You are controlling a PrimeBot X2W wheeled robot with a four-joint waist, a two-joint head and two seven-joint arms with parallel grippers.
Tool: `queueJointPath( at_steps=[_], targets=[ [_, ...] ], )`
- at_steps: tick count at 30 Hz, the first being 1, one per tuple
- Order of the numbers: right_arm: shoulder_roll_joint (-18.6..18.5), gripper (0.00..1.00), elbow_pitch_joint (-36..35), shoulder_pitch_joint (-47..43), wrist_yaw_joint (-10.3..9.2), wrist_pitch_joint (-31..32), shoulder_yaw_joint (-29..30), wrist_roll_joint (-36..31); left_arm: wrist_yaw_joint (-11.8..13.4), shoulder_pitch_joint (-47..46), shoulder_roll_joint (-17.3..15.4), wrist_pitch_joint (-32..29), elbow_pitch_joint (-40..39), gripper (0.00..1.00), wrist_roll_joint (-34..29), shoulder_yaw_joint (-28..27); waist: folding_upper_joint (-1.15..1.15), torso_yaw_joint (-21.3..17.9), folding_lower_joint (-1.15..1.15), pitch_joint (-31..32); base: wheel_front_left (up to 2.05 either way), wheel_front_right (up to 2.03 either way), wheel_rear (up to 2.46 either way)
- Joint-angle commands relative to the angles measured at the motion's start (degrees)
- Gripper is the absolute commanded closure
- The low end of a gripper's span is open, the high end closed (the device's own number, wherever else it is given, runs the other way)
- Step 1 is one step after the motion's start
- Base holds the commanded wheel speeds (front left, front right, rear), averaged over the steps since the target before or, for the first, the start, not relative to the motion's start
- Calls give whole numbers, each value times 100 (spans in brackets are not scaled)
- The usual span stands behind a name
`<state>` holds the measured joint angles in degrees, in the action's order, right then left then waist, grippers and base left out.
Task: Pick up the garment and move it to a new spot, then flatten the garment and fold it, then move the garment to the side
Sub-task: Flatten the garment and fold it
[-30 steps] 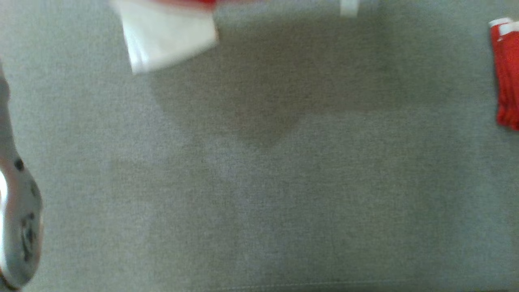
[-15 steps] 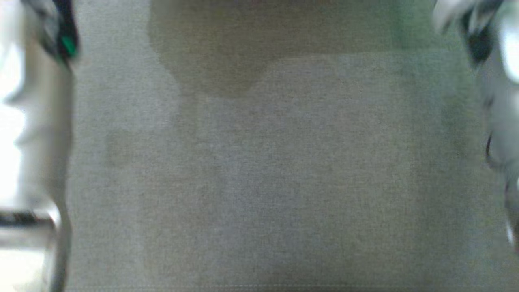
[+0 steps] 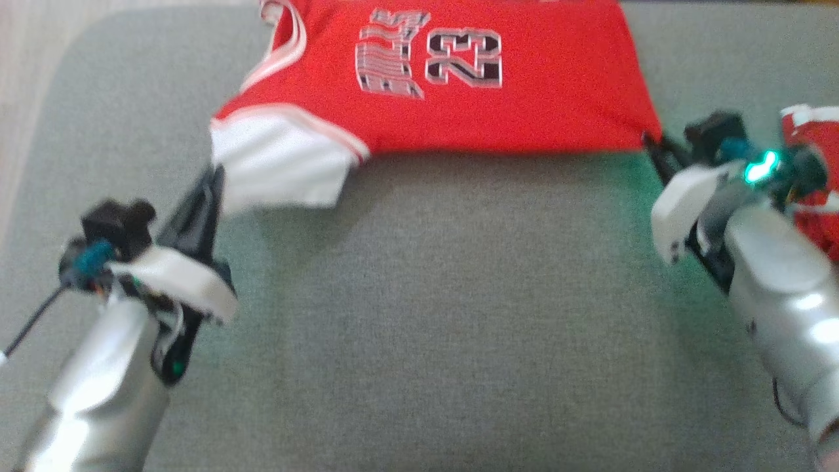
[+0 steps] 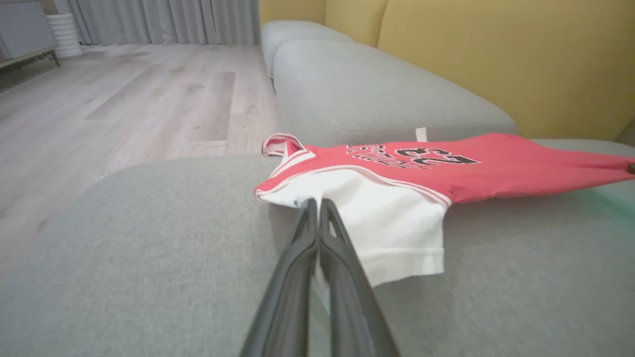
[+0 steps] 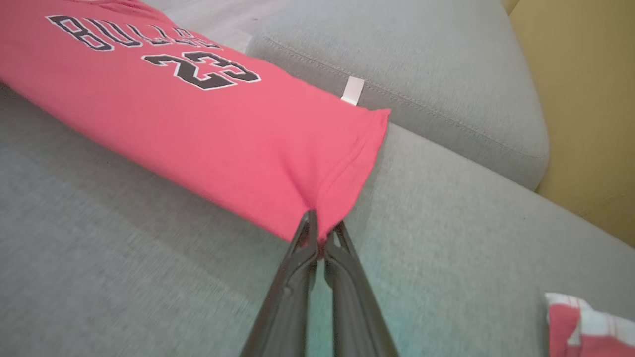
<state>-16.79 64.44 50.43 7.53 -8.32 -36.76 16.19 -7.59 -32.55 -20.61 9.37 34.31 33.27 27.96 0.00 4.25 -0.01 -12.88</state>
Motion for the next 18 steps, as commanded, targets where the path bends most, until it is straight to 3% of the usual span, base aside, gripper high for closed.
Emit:
queueJointPath(
  at_steps=[1, 4, 12, 18],
  targets=[
    [-178, 100, -321, -320, -4, 168, -354, 367, 11, 114, -428, -173, -399, 100, 142, -14, 0, 38, 1, 347, 0, 0, 0],
    [-374, 100, -622, -621, -4, 431, -701, 812, 11, 434, -594, -397, -700, 100, 312, 177, 0, 51, 1, 547, 0, 0, 0],
    [-1355, 100, -2068, -1659, -4, 1458, -1681, 2466, 22, 1708, -1334, -1272, -1958, 100, 865, 542, 0, -13, 1, 1238, 0, 0, 0],
    [-1865, 100, -2880, -1999, -4, 1689, -1824, 3111, 348, 2311, -1694, -1737, -3018, 100, 1164, 468, 0, -62, 1, 1421, 0, 0, 0]
  ],
)
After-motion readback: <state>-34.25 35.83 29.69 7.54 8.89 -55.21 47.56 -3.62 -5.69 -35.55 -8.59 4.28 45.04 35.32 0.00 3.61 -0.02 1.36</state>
